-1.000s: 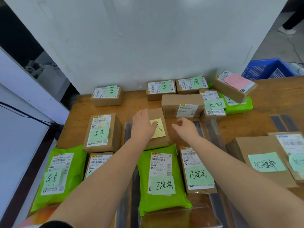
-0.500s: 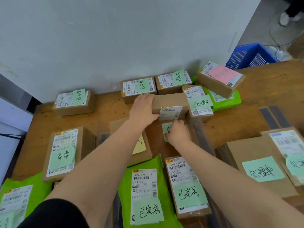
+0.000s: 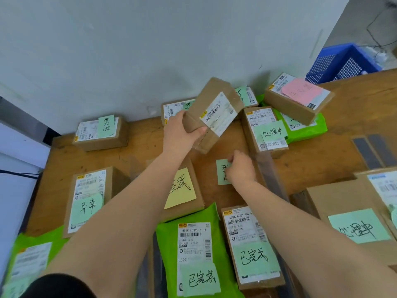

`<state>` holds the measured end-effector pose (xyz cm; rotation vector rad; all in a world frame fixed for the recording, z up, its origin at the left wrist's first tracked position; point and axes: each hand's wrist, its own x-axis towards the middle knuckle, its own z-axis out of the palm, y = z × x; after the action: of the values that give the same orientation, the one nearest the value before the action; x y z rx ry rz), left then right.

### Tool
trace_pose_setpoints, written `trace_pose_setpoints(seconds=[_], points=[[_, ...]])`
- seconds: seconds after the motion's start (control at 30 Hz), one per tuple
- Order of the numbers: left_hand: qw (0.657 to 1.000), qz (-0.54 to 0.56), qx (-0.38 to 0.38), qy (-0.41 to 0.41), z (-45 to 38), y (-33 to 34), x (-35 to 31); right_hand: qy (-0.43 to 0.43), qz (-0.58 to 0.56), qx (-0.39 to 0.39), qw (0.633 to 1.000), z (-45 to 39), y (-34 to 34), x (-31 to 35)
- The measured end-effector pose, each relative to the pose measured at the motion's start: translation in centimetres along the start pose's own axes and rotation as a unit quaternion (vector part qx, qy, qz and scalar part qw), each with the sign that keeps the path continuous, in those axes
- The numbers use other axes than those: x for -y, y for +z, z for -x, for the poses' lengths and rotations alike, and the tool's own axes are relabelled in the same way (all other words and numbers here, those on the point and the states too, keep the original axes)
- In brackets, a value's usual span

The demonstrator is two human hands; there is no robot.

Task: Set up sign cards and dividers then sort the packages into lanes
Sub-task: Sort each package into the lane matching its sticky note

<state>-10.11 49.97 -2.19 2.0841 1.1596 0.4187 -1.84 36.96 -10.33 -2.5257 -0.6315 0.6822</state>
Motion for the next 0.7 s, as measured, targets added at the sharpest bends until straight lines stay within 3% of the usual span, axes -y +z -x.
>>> trace_pose_setpoints(seconds=[0.2, 0.4, 0.53, 0.6, 0.7], points=[[0.988, 0.126, -0.039, -0.075, 1.7, -2.1, -0.3, -0.025, -0.049, 0.006, 0.998, 0.3, -1.0, 0.4], [0.983, 0.148, -0.060, -0.091, 3.1, -2.9, -0.2, -0.108, 0.128, 0.063, 0.984, 0.6, -0.4, 0.6], [0.982, 0.154, -0.059, -0.091, 3.5, -3.1, -0.6, -0.120, 0.148, 0.060, 0.980, 0.5, 0.2, 0.6], [0.978, 0.167, -0.066, -0.102, 3.7, -3.3, -0.5, -0.112, 0.132, 0.063, 0.983, 0.8, 0.2, 0.6], [0.969, 0.198, -0.072, -0.128, 4.2, -4.0, -0.2, -0.087, 0.004, 0.061, 0.994, 1.3, -0.4, 0.8]])
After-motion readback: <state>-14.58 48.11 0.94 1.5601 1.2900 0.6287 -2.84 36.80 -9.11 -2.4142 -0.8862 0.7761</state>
